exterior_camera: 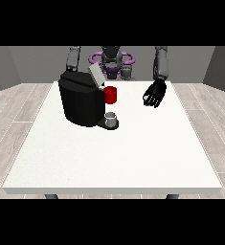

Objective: Insert the coffee pod into the coffee machine and close the lid

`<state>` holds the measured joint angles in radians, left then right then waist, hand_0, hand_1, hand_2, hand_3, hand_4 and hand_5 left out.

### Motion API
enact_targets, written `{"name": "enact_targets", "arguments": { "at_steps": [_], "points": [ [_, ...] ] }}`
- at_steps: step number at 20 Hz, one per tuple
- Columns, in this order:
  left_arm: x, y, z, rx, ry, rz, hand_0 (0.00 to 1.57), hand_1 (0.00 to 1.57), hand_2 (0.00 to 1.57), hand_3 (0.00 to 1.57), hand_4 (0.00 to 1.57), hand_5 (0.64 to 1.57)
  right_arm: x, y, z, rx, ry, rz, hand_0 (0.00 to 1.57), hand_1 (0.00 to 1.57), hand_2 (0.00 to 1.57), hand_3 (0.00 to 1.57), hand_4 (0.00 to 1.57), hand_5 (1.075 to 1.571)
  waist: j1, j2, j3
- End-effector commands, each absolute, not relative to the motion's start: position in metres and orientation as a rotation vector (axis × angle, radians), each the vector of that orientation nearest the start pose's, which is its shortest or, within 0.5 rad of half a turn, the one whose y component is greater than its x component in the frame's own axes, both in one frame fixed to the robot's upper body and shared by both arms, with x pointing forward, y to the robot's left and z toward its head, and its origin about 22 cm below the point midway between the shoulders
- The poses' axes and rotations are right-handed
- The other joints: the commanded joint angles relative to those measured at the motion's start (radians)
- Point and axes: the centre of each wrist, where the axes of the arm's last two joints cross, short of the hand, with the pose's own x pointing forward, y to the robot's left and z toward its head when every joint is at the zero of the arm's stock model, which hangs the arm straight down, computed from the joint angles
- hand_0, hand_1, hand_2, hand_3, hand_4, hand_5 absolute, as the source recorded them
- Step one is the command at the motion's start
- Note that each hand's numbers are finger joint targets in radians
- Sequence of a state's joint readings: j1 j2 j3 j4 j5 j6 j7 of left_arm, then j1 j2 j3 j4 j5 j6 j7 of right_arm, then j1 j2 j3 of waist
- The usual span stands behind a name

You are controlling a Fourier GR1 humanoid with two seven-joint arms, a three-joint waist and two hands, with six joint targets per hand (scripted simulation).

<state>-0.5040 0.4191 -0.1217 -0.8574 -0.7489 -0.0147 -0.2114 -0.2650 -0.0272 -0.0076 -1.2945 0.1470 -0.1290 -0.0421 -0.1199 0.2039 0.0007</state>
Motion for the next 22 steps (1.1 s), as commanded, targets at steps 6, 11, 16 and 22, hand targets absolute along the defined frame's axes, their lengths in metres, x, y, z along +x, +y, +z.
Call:
{"name": "enact_targets", "arguments": {
  "at_steps": [6,11,16,22],
  "points": [
    [0.342,0.297,-0.030,0.694,-1.147,-1.352,0.73,0.73,0.96,0.85,0.39,1.571,0.303,-0.207,-0.015,-0.167,-1.522,0.090,0.00,0.00,0.00,0.00,0.00,1.571,0.019,-0.054,-0.0008],
    [0.354,0.323,-0.016,0.711,-1.200,-1.299,1.04,1.04,1.12,1.01,0.40,1.571,0.306,-0.203,-0.002,-0.265,-1.517,0.167,0.00,0.00,0.00,0.00,0.00,1.571,-0.007,-0.035,-0.0016],
    [0.375,0.291,0.009,0.584,-1.326,-1.252,1.37,1.37,1.37,1.30,0.48,1.571,0.301,-0.227,-0.032,-0.287,-1.471,0.110,0.00,0.00,0.00,0.00,0.00,1.571,0.033,-0.081,-0.0006],
    [0.393,0.271,0.034,0.517,-1.333,-1.252,1.42,1.42,1.41,1.33,0.52,1.571,0.312,-0.233,-0.030,-0.289,-1.453,0.090,0.00,0.00,0.00,0.00,0.00,1.571,0.048,-0.105,-0.0004]
  ]
}}
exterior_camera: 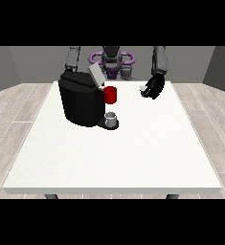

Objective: Insert the coffee pod into the coffee machine and close the lid

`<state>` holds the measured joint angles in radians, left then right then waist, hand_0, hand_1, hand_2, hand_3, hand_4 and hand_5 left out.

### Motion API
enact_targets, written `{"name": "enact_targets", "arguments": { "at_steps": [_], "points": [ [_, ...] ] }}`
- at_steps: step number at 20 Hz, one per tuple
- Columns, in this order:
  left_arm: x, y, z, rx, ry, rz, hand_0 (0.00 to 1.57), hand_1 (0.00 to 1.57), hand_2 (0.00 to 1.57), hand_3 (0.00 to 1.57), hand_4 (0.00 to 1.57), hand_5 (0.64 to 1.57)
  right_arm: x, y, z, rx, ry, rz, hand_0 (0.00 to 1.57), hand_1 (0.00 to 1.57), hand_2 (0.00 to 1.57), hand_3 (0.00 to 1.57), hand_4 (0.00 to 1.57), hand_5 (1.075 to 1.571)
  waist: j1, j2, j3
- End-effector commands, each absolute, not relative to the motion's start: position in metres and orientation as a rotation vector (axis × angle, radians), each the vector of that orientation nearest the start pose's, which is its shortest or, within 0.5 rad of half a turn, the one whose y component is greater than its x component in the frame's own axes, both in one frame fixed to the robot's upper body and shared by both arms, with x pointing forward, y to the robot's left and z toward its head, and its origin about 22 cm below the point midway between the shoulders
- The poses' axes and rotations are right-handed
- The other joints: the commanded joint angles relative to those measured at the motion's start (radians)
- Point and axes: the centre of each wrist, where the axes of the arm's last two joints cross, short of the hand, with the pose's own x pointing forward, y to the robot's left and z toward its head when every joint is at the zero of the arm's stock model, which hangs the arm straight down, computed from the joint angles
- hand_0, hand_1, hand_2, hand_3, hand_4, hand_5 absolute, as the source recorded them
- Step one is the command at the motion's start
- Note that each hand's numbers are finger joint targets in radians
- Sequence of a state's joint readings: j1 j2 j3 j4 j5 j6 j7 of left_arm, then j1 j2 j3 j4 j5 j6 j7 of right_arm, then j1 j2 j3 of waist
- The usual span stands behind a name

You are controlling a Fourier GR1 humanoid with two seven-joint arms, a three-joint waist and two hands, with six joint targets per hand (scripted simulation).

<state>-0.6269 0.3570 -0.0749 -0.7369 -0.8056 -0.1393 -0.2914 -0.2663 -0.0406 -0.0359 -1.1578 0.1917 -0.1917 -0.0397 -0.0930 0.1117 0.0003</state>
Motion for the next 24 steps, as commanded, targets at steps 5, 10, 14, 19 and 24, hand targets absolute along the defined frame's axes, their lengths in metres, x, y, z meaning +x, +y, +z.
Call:
{"name": "enact_targets", "arguments": {
  "at_steps": [5,10,14,19,24],
  "points": [
    [0.404,0.270,0.062,0.404,-1.278,-1.270,1.40,1.40,1.39,1.33,0.54,1.571,0.283,-0.226,-0.057,-0.264,-1.345,0.158,0.00,0.00,0.00,0.00,0.00,1.571,-0.001,-0.133,0.0000],
    [0.425,0.244,0.110,0.470,-1.336,-1.282,1.33,1.33,1.35,1.32,0.59,1.571,0.303,-0.204,-0.036,-0.255,-1.408,0.159,0.00,0.00,0.00,0.00,0.00,1.571,-0.041,-0.084,-0.0002],
    [0.421,0.224,0.098,0.465,-1.350,-1.271,1.33,1.33,1.35,1.32,0.59,1.571,0.311,-0.216,-0.021,-0.227,-1.440,0.140,0.00,0.00,0.00,0.00,0.00,1.571,-0.038,-0.092,-0.0003],
    [0.441,0.234,0.159,0.454,-1.399,-1.185,0.98,0.98,1.20,1.37,0.51,1.571,0.310,-0.205,-0.016,-0.207,-1.508,0.161,0.00,0.00,0.00,0.00,0.00,1.571,-0.095,-0.066,-0.0003],
    [0.454,0.232,0.211,0.507,-1.441,-1.063,1.20,1.20,1.24,1.26,0.49,1.571,0.316,-0.181,0.004,-0.161,-1.585,0.191,0.00,0.00,0.00,0.00,0.00,1.571,-0.184,-0.008,-0.0003]
  ]
}}
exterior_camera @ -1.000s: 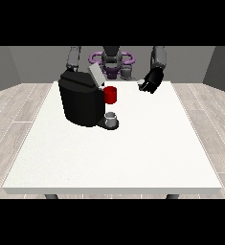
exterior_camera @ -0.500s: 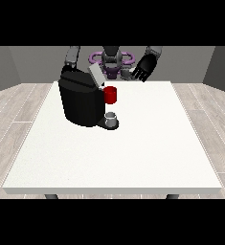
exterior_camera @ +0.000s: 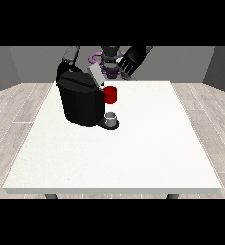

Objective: Insert the coffee pod into the coffee machine and close the lid

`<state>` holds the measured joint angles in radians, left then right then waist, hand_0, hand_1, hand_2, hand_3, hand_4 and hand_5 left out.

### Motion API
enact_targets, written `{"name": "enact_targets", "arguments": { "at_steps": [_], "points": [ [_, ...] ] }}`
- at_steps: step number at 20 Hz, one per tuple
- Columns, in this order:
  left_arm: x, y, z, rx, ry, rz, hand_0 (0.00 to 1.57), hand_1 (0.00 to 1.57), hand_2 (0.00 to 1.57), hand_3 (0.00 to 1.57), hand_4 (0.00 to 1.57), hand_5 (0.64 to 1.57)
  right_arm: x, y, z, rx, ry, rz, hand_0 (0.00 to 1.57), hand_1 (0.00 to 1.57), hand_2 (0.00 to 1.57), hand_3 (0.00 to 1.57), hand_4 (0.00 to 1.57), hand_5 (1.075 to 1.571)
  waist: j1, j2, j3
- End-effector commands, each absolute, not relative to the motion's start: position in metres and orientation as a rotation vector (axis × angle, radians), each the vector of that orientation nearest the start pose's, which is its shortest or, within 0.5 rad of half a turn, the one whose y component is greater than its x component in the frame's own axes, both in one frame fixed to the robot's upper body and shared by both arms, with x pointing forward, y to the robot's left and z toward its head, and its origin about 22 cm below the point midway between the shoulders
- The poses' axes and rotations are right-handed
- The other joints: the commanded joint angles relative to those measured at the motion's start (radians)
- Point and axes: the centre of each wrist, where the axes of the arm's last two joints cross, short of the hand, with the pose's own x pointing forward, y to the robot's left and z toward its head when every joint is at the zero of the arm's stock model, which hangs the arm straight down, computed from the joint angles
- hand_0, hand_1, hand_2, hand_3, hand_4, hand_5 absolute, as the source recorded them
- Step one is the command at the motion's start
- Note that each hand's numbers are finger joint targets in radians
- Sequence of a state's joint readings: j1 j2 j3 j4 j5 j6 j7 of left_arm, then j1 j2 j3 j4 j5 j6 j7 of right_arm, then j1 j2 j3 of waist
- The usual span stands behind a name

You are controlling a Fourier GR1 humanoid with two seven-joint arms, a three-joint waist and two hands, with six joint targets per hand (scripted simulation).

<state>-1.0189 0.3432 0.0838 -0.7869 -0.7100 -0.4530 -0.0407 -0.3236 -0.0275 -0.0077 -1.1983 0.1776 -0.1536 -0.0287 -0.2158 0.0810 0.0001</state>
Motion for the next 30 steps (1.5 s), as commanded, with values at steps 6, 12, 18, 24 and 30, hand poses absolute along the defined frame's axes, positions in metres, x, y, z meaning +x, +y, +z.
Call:
{"name": "enact_targets", "arguments": {
  "at_steps": [6,12,18,24,30],
  "points": [
    [0.454,0.245,0.249,0.625,-1.527,-1.101,1.20,1.20,1.27,1.26,0.49,1.571,0.342,-0.208,0.044,-0.224,-1.681,0.126,0.00,0.00,0.00,0.00,0.00,1.571,-0.063,0.136,0.0000],
    [0.457,0.236,0.264,0.608,-1.534,-1.097,1.27,1.27,1.30,1.26,0.47,1.571,0.339,-0.200,0.041,-0.214,-1.694,0.136,0.00,0.00,0.00,0.00,0.00,1.571,-0.080,0.153,0.0002],
    [0.459,0.254,0.257,0.641,-1.542,-1.080,1.19,1.19,1.27,1.23,0.47,1.571,0.348,-0.198,0.073,-0.234,-1.725,0.138,0.00,0.00,0.00,0.00,0.10,1.571,-0.107,0.208,-0.0003],
    [0.461,0.239,0.250,0.596,-1.527,-1.136,1.26,1.26,1.29,1.23,0.43,1.571,0.344,-0.199,0.053,-0.240,-1.666,0.115,0.00,0.00,0.00,0.00,0.19,1.571,-0.081,0.187,-0.0002],
    [0.460,0.221,0.284,0.599,-1.562,-1.155,1.19,1.19,1.23,1.20,0.44,1.571,0.356,-0.216,0.053,-0.263,-1.729,0.089,0.00,0.00,0.00,0.00,0.04,1.571,-0.056,0.237,0.0005]
  ]
}}
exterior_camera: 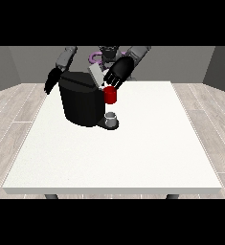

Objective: Insert the coffee pod into the coffee machine and close the lid

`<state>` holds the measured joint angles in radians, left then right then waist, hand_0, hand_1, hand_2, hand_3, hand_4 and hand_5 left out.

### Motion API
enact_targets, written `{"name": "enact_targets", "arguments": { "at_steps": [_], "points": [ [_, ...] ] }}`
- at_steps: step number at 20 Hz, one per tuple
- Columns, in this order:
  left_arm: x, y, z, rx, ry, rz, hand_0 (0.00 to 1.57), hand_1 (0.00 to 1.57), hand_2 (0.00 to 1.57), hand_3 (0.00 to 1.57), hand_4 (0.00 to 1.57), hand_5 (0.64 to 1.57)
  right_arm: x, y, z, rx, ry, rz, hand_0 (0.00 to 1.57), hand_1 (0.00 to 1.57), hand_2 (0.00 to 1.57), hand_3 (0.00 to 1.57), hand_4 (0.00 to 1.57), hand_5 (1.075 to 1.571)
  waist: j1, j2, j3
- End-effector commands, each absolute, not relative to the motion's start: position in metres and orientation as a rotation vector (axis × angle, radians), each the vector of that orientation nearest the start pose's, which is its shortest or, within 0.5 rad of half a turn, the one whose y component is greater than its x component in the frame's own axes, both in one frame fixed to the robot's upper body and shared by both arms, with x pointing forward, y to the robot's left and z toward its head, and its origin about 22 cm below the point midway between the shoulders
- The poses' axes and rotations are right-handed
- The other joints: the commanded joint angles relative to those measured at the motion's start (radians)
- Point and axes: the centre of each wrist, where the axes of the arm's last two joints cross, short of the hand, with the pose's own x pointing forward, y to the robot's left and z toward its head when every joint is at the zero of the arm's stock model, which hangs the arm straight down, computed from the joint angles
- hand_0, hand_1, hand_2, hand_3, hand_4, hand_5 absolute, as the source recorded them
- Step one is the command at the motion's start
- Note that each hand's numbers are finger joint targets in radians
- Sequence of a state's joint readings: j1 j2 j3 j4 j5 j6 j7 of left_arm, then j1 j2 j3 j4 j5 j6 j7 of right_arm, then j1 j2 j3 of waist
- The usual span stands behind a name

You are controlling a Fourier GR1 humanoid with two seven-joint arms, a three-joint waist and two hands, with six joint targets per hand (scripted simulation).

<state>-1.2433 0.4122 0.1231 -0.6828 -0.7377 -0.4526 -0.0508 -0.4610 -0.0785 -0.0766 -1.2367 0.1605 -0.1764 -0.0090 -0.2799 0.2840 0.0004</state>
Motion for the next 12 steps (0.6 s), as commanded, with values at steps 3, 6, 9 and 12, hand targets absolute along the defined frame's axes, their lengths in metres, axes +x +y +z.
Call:
{"name": "enact_targets", "arguments": {
  "at_steps": [3,6,9,12],
  "points": [
    [0.463,0.224,0.264,0.611,-1.561,-1.119,1.20,1.20,1.25,1.20,0.42,1.571,0.354,-0.203,0.064,-0.231,-1.738,0.116,0.00,0.00,0.00,0.00,0.10,1.571,-0.025,0.041,-0.0001],
    [0.463,0.235,0.281,0.640,-1.546,-1.104,1.17,1.17,1.24,1.19,0.41,1.571,0.351,-0.201,0.060,-0.245,-1.702,0.132,0.00,0.00,0.00,0.00,0.00,1.571,-0.032,0.019,-0.0001],
    [0.463,0.234,0.281,0.625,-1.577,-1.108,1.23,1.23,1.26,1.20,0.41,1.571,0.354,-0.207,0.063,-0.234,-1.694,0.121,0.00,0.00,0.00,0.00,0.10,1.571,-0.026,0.018,-0.0001],
    [0.462,0.241,0.280,0.657,-1.582,-1.106,1.20,1.20,1.25,1.20,0.37,1.571,0.346,-0.210,0.048,-0.250,-1.711,0.112,0.00,0.00,0.00,0.00,0.00,1.571,-0.031,0.035,-0.0001]
  ]
}}
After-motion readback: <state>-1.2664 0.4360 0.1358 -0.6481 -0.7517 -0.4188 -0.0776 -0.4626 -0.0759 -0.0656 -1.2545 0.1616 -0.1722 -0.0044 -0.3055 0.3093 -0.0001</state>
